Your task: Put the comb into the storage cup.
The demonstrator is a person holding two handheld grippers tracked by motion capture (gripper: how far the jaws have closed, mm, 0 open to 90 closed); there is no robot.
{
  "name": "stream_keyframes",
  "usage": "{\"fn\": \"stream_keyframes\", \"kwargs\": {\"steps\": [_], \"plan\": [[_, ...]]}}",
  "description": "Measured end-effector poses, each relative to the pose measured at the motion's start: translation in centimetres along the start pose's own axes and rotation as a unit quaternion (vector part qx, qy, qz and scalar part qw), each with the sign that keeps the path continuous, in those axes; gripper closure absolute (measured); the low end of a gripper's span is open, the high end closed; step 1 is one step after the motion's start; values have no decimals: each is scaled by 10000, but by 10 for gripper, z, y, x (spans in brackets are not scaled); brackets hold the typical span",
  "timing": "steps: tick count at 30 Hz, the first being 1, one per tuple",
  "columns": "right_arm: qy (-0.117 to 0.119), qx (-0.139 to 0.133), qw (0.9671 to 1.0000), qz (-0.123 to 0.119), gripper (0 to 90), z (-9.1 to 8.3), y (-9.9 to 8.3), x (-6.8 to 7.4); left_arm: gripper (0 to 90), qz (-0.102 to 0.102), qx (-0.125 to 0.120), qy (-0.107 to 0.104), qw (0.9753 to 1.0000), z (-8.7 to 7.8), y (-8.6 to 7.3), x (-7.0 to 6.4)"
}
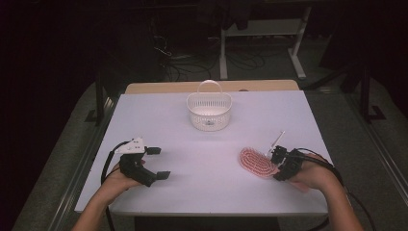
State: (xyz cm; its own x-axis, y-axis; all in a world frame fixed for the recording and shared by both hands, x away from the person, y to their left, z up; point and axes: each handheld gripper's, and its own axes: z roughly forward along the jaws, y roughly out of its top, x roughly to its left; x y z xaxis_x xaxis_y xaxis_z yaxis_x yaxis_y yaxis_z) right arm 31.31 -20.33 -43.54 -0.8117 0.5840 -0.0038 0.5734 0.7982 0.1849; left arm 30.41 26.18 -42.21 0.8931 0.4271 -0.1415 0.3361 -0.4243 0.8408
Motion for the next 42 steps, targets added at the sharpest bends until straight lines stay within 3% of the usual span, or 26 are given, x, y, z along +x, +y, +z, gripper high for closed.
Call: {"fn": "stream_keyframes", "kwargs": {"steps": [9, 20, 26, 36, 42], "plan": [[96, -201, 9998, -10, 684, -2, -4, -2, 0, -7, -11, 11, 10000, -1, 0, 0], [229, -874, 9959, 78, 683, -15, -8, -6, 0, 1, -21, 27, 10000, -1, 0, 0], [369, -1363, 9898, 199, 683, -20, -11, -12, 0, 3, -18, 28, 10000, -1, 0, 0], [442, -1810, 9819, 348, 682, -22, -14, -19, 0, 5, -18, 38, 10000, -1, 0, 0], [476, -2187, 9737, 423, 682, -27, -16, -22, 0, -12, -46, 50, 10000, -1, 0, 0]]}}
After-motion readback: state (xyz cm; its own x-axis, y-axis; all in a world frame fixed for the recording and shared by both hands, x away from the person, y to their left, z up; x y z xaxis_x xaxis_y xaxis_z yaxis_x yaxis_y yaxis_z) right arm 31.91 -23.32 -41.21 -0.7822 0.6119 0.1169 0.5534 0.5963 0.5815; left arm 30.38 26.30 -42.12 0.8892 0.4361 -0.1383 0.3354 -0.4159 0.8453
